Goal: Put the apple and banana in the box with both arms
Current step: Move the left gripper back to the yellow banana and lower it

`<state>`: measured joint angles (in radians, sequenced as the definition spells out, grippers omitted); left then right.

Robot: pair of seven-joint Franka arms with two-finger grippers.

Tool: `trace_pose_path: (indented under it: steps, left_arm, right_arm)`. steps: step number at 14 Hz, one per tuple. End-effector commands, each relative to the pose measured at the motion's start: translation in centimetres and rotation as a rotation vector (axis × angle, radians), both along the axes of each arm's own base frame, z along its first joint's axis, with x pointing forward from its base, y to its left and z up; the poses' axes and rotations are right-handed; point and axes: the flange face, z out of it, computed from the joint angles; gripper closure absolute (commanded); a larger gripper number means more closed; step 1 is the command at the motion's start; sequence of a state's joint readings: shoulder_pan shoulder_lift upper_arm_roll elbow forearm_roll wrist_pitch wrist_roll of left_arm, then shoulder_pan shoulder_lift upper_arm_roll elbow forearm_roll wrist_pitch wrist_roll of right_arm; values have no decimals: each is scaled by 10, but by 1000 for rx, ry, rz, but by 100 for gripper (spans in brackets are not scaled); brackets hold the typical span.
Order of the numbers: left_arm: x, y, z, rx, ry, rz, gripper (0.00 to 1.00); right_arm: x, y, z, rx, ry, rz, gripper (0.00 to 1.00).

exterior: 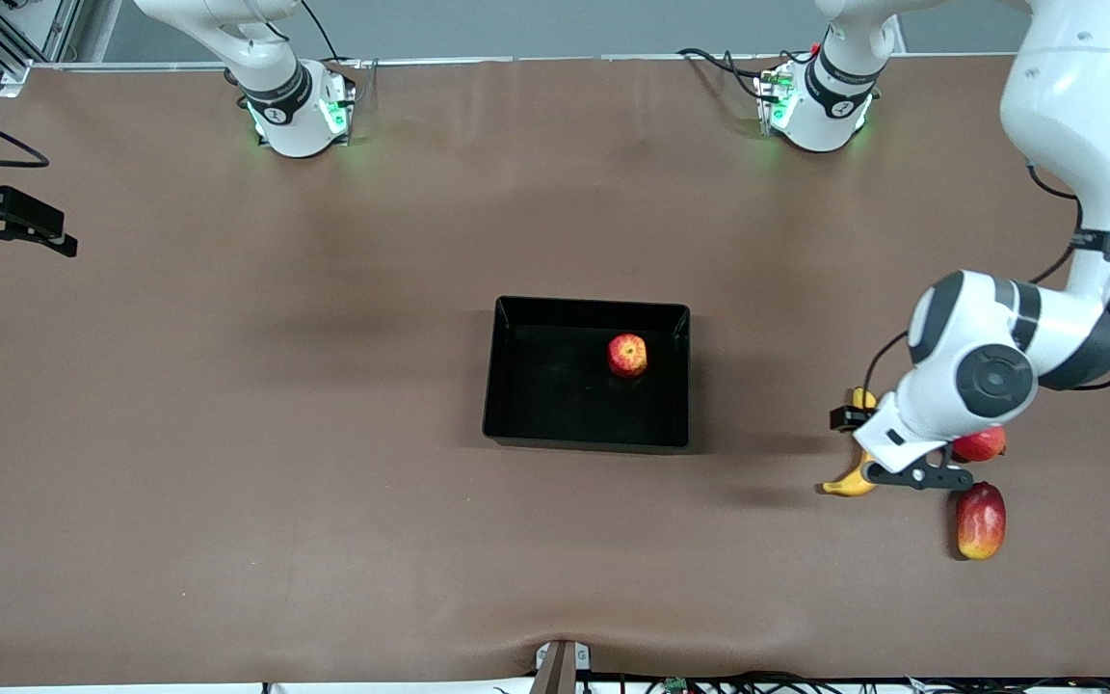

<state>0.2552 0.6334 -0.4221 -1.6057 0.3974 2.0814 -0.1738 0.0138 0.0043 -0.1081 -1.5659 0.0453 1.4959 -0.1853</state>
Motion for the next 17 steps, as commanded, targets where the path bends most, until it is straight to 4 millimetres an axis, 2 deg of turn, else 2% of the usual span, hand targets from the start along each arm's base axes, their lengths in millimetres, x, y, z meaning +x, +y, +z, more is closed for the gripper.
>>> trace_pose_path:
  steps: [1,7,11,12,15,16,17]
  left_arm:
    - [3,13,-33,-28,2,-43,13]
    - [-4,22,-78,-74,-8,-55,13]
    - [-8,29,-91,-29,-7,-101,32]
    - [-9,34,-91,-28,-6,-95,46]
    - [-7,29,-81,-26,-17,-96,94]
    - [-5,22,-68,-26,-32,-95,100]
    - [-4,10,-53,-34,-51,-101,100]
  right_arm:
    - [1,1,-2,18,-4,10,0]
    - [5,5,-5,17,-24,14,0]
    - [6,6,-6,17,-24,17,0]
    - [5,6,-9,18,-18,17,0]
    - [4,6,-8,19,-12,17,0]
    - [4,5,-9,19,-14,16,0]
    - [4,5,-9,19,-15,16,0]
